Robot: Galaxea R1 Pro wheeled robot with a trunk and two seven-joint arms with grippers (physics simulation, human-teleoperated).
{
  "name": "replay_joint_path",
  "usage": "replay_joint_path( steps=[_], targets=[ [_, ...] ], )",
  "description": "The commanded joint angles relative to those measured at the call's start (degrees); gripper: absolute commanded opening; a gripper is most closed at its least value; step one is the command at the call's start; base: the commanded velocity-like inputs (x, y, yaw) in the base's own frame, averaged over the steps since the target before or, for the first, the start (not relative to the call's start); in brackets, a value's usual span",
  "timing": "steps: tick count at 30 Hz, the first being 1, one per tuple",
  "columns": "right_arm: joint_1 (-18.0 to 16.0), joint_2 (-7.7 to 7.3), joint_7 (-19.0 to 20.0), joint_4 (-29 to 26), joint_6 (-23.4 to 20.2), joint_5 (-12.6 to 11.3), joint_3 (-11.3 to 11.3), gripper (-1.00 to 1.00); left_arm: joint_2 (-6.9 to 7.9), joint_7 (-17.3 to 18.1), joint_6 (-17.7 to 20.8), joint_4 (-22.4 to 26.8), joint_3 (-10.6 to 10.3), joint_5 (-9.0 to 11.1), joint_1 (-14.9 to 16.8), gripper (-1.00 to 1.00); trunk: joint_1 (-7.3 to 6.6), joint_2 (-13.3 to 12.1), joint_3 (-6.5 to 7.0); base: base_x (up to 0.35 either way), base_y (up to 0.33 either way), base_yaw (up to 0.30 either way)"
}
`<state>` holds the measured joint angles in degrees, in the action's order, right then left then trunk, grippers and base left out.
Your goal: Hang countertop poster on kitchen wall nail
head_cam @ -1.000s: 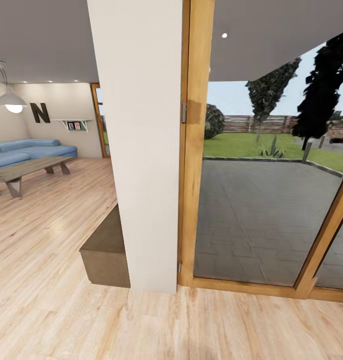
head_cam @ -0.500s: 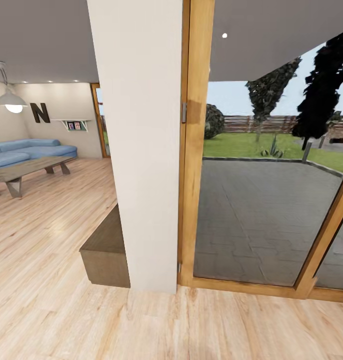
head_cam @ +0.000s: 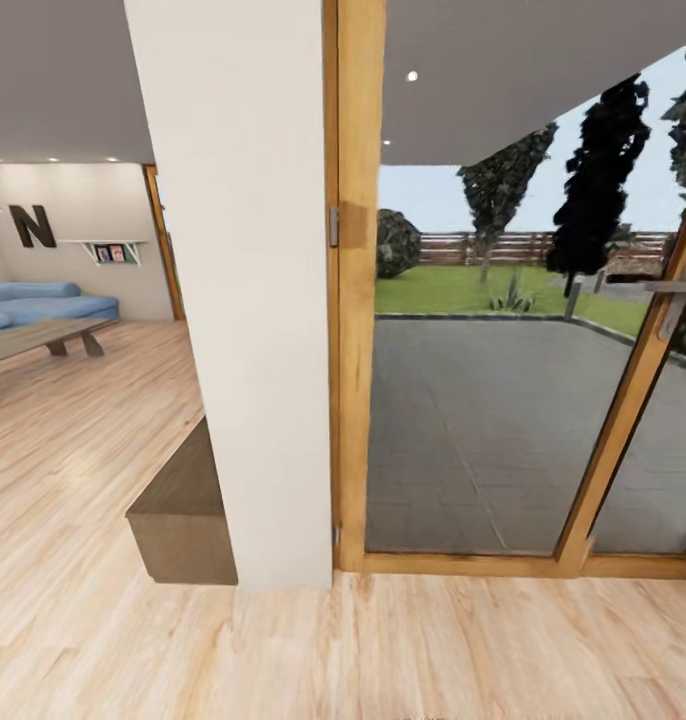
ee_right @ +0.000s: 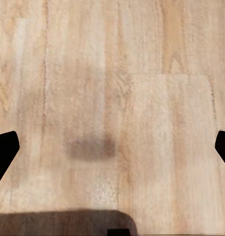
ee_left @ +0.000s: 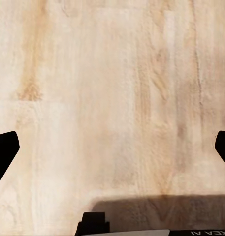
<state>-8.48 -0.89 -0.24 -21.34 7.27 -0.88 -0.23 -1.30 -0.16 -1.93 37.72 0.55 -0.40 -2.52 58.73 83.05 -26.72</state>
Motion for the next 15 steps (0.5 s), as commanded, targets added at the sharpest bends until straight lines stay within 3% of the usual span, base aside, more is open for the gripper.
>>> replay_joint_path(
  steps=[1,10,15],
  targets=[
    [0.0,0.01,0.0,0.1,0.2,-0.1,0.0,1.0,-0.02,0.0,-0.1,0.1,0.0,0.0,0.0,1.0,0.0,0.0,-0.03,0.0,0.0,-0.299],
    [0.0,0.01,0.0,0.1,0.2,-0.1,0.0,1.0,-0.05,0.0,-0.1,0.0,0.0,0.0,0.0,1.0,0.0,0.0,0.16,-0.001,0.0,-0.294],
    [0.0,0.01,0.0,0.1,0.2,-0.1,0.0,1.0,-0.02,0.0,-0.1,0.0,0.0,0.0,0.0,1.0,0.0,0.0,0.2,-0.118,0.0,-0.148]
  ],
)
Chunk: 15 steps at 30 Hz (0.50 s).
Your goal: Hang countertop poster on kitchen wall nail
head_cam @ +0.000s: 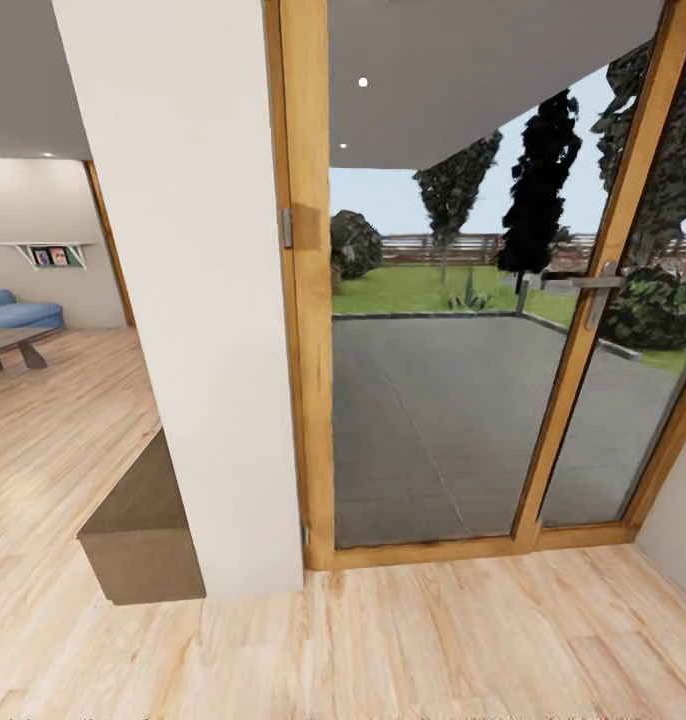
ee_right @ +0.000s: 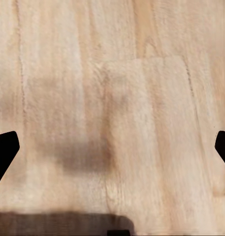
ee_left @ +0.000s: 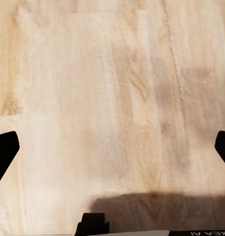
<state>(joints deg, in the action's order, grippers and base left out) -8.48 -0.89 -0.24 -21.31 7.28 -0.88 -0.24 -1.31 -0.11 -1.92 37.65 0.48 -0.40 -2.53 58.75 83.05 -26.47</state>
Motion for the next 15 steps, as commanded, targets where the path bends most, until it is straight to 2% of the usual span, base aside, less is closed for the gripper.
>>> replay_joint_path(
  steps=[1,10,13,15],
  targets=[
    [0.0,0.01,0.0,0.0,0.2,-0.1,0.0,1.0,-0.01,0.0,-0.1,0.0,0.0,0.0,0.0,1.0,-0.02,0.0,-0.04,-0.223,0.0,-0.073],
    [0.0,0.01,-0.1,0.2,0.2,-0.1,0.0,1.0,-0.01,0.0,-0.1,0.0,0.0,0.0,0.0,1.0,-0.02,0.0,-0.03,-0.293,0.0,-0.044],
    [0.0,0.01,-0.1,0.2,0.2,-0.1,-0.1,1.0,0.0,0.0,-0.1,0.0,0.0,0.0,0.0,1.0,-0.02,0.0,-0.02,-0.279,0.0,-0.172],
    [0.0,0.01,-0.1,0.2,0.2,-0.1,-0.1,1.0,0.0,0.0,-0.1,0.0,0.0,0.0,0.0,1.0,-0.02,0.0,0.01,-0.101,0.0,-0.261]
  ],
)
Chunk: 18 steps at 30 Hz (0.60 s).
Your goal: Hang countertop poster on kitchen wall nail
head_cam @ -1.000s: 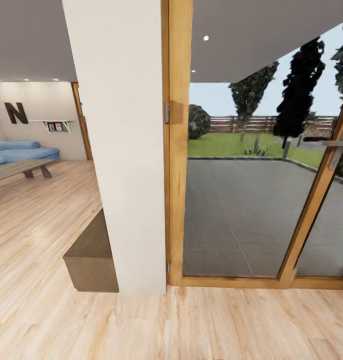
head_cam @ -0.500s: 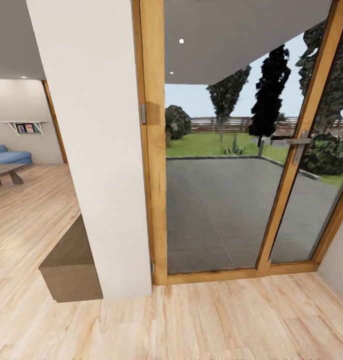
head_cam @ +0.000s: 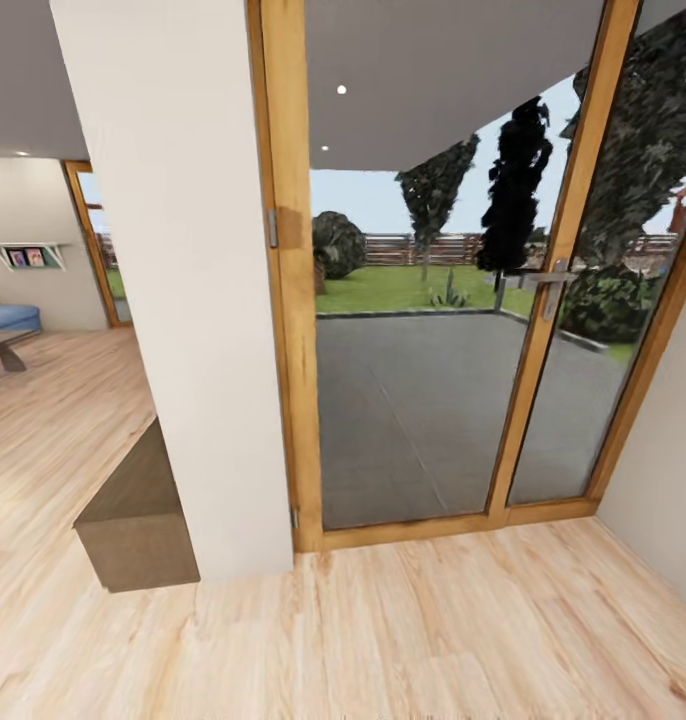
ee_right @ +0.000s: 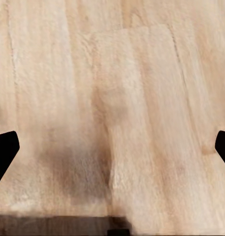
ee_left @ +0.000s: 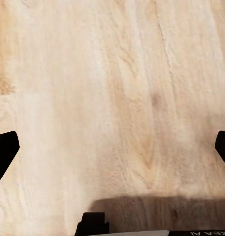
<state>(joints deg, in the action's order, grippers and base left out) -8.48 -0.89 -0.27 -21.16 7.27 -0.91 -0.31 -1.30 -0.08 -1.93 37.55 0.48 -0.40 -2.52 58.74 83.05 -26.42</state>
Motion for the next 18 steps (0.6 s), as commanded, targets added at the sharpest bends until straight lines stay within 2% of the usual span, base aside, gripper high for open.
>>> replay_joint_path(
  steps=[1,18],
  targets=[
    [0.0,0.01,0.0,0.1,0.2,-0.1,0.0,1.0,-0.01,0.0,-0.1,0.1,0.0,0.0,0.0,1.0,-0.01,0.0,-0.03,-0.072,0.0,-0.272],
    [0.0,0.01,0.0,0.1,0.2,-0.1,0.0,1.0,-0.01,0.0,-0.1,0.1,0.0,0.0,0.0,1.0,-0.01,0.0,0.37,-0.013,0.0,-0.295]
  ],
)
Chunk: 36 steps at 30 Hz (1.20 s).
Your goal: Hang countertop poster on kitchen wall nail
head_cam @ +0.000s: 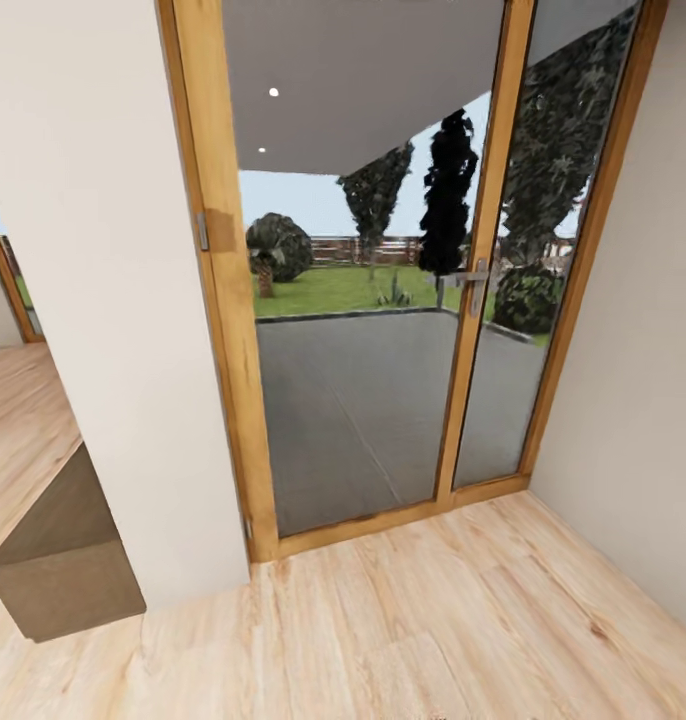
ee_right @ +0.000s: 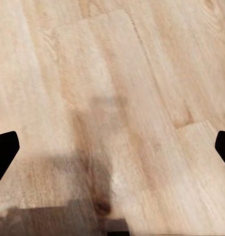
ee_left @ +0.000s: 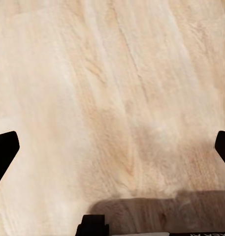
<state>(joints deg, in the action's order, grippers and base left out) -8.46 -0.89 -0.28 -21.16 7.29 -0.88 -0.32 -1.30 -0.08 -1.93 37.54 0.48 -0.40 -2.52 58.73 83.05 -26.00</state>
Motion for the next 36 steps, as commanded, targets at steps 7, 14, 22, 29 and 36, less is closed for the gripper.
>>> replay_joint_path(
  steps=[7,14,22,29,36],
  targets=[
    [0.0,-0.02,-0.1,0.1,0.2,-0.1,0.0,1.0,-0.01,0.0,-0.1,0.1,0.0,0.0,0.0,1.0,0.0,0.0,0.12,0.0,0.0,-0.3],
    [0.0,-0.06,-0.1,0.1,0.2,-0.1,0.0,1.0,-0.01,0.0,-0.1,0.1,0.0,0.0,0.0,1.0,0.0,0.0,0.29,0.0,0.0,-0.3],
    [0.0,-0.08,-0.1,0.1,0.2,-0.1,-0.1,1.0,-0.01,0.0,-0.1,0.0,0.0,0.0,0.0,1.0,0.0,0.0,0.49,-0.009,0.0,-0.3],
    [0.0,-0.08,-0.1,0.2,0.2,-0.1,0.0,1.0,-0.08,0.0,-0.1,-2.1,-0.1,0.0,0.0,1.0,0.0,0.0,0.6,-0.187,0.0,-0.187],
    [0.0,-0.73,0.0,2.1,0.4,-0.1,-0.1,1.0,-0.09,-0.1,-0.1,-2.7,-0.1,0.0,0.0,1.0,0.0,0.0,0.6,-0.162,0.0,-0.014]
  ],
)
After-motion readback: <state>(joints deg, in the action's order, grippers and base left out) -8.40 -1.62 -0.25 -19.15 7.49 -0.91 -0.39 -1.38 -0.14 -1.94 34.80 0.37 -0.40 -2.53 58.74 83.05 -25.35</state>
